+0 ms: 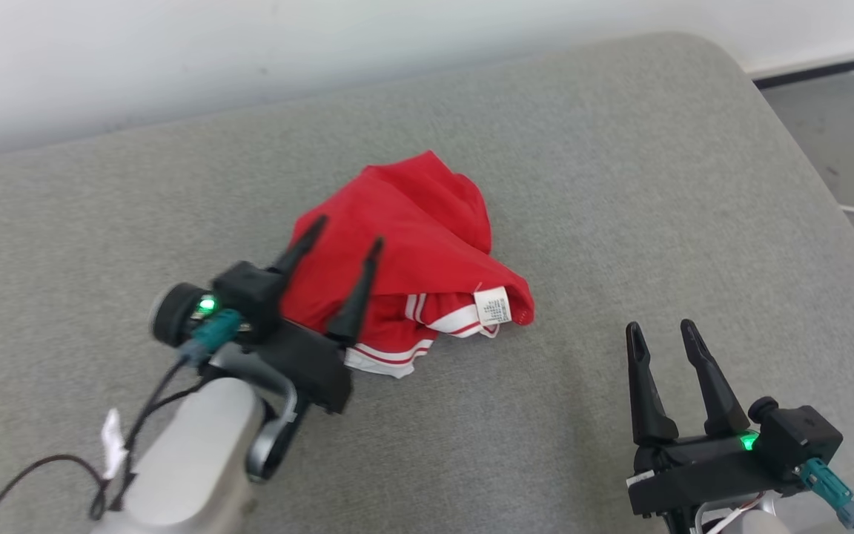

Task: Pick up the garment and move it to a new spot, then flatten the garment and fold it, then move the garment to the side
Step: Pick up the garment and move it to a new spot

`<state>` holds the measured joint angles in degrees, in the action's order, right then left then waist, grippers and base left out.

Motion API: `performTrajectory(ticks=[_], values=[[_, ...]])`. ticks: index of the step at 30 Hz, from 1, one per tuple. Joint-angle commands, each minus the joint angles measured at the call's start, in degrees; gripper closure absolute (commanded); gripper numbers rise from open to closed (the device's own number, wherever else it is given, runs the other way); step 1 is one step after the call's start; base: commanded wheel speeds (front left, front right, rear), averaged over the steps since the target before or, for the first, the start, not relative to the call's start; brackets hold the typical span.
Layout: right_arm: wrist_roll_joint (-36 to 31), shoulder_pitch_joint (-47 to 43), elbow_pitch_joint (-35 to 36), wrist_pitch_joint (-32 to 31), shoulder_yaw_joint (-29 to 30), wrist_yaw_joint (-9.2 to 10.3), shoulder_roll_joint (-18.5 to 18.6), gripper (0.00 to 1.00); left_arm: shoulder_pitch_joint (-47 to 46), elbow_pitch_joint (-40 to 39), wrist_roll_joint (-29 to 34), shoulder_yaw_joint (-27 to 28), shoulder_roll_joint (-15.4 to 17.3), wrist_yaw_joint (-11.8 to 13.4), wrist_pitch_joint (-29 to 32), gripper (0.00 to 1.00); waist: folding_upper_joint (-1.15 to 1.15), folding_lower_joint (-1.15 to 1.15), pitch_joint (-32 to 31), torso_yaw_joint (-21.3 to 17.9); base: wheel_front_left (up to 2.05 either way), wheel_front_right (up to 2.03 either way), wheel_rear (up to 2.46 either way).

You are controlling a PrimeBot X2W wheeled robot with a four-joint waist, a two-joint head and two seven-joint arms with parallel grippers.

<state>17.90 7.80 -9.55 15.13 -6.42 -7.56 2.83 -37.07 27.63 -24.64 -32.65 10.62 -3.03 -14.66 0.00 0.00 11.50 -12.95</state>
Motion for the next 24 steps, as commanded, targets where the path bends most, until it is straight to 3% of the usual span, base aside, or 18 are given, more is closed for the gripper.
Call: performTrajectory(ticks=[1, 14, 24], values=[[-0.55, -0.93, 0.24, 0.04, 0.25, 0.14, 0.1, 0.0, 1.44, -0.99, 0.35, 1.41, 1.03, 0.72, -0.43, 0.0, 0.0, 0.0, -2.28, 2.24, 0.0, 0.0, 0.0], [-2.62, -3.8, 1.51, 0.04, 0.8, 0.14, 0.1, 0.0, 15.89, -16.83, 3.92, 17.24, 5.94, 5.37, -0.51, 0.0, 0.0, 0.0, -6.9, 8.8, 0.0, 0.0, 0.0], [-2.75, -5.09, 1.66, 0.04, 0.36, 0.14, 0.1, 0.0, 28.8, -23.98, 6.88, 26.13, 5.94, 5.35, -0.52, 0.0, 0.0, 0.0, -8.5, 11.23, 0.0, 0.0, 0.0]])
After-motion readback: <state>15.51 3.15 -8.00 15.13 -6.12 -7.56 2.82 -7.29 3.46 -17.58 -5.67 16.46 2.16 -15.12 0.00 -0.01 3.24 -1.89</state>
